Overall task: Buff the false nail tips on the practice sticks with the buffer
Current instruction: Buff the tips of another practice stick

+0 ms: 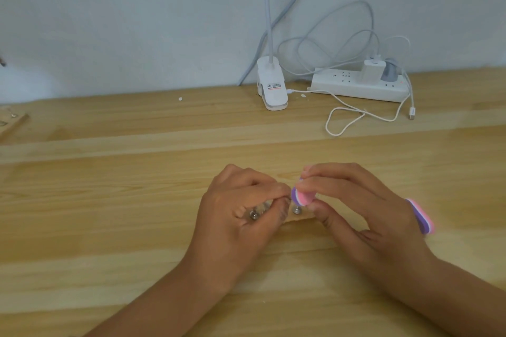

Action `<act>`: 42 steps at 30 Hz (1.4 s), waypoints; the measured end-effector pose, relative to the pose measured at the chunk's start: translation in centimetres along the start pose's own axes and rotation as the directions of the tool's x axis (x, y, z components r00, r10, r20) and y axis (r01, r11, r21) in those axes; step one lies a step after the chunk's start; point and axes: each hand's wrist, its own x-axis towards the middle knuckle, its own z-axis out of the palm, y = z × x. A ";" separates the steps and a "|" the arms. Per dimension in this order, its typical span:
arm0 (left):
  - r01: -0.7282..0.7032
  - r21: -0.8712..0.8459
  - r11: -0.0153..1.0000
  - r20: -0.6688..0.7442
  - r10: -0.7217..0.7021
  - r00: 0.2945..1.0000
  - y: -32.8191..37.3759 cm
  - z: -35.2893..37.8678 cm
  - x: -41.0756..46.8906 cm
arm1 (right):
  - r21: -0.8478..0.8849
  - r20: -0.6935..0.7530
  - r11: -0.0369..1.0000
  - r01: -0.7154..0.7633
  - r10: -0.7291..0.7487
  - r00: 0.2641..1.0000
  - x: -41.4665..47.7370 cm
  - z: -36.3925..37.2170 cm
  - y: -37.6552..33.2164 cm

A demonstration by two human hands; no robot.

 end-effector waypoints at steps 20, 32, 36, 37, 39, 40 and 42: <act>-0.033 0.029 0.999 0.008 0.033 0.999 -0.1 0.0 0.0 | -0.009 0.004 0.999 0.049 -0.049 0.999 0.1 0.0 0.5; 0.094 -0.055 0.994 0.006 -0.094 0.996 -0.3 0.2 -0.2 | 0.139 -0.079 0.946 -0.293 0.306 0.949 0.3 -0.7 0.1; 0.082 -0.064 0.995 0.010 -0.082 0.997 -0.2 0.2 -0.1 | 0.082 0.049 0.977 -0.196 0.192 0.980 -0.1 -1.1 -0.5; 0.079 -0.058 0.995 0.013 -0.079 0.997 -0.2 0.2 -0.1 | 0.039 0.081 0.990 -0.137 0.133 0.988 -0.1 -0.9 -0.6; 0.066 -0.048 0.997 0.018 -0.065 0.998 -0.2 0.2 0.0 | -0.082 0.087 0.996 -0.024 0.031 0.996 0.1 -0.2 -0.7; 0.057 -0.046 0.997 0.020 -0.056 0.998 -0.1 0.2 0.0 | -0.148 0.069 0.989 0.016 -0.006 0.998 0.2 0.2 -0.6; 0.043 -0.043 0.998 0.023 -0.042 0.999 -0.1 0.2 0.0 | -0.225 0.020 0.974 0.038 -0.034 0.999 0.4 0.7 -0.4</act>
